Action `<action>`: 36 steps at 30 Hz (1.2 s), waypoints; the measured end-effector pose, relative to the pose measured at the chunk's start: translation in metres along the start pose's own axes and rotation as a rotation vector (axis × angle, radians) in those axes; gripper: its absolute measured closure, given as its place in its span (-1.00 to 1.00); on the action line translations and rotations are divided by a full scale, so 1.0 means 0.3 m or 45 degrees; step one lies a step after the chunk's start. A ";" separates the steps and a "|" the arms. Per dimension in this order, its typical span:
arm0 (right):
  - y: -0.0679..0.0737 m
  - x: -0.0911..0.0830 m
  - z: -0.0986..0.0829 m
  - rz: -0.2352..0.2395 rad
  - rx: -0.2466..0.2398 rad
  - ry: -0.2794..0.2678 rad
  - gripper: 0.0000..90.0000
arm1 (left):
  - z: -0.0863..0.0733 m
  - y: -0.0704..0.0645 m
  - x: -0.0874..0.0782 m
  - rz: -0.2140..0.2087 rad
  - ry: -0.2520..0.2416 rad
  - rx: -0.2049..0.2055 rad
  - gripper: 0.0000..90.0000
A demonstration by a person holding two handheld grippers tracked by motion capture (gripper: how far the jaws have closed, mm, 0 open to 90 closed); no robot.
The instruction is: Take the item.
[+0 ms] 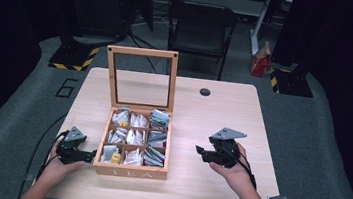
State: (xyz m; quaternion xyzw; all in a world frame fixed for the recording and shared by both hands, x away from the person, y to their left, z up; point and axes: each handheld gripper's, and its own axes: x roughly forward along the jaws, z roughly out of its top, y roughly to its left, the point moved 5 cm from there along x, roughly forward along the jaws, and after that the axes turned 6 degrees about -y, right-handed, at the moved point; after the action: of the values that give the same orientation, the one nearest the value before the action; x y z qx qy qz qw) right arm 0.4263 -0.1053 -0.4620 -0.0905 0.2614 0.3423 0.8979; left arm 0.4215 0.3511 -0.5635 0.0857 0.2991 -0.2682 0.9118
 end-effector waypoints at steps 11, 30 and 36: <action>0.061 0.009 0.037 0.078 -0.037 -0.004 -0.06 | 0.000 -0.001 0.003 0.005 -0.016 -0.004 -0.68; 0.171 0.056 0.079 0.179 -0.082 -0.018 0.02 | 0.000 0.000 0.001 -0.001 -0.001 -0.002 -0.68; 0.207 0.078 0.085 0.211 -0.087 -0.025 0.07 | 0.000 0.000 0.003 0.007 -0.014 0.000 -0.68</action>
State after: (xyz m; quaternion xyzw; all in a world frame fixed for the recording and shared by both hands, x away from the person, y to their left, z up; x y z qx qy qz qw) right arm 0.4103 -0.0369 -0.4517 -0.0956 0.2472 0.4250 0.8655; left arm 0.4221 0.3507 -0.5639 0.0850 0.2939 -0.2661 0.9141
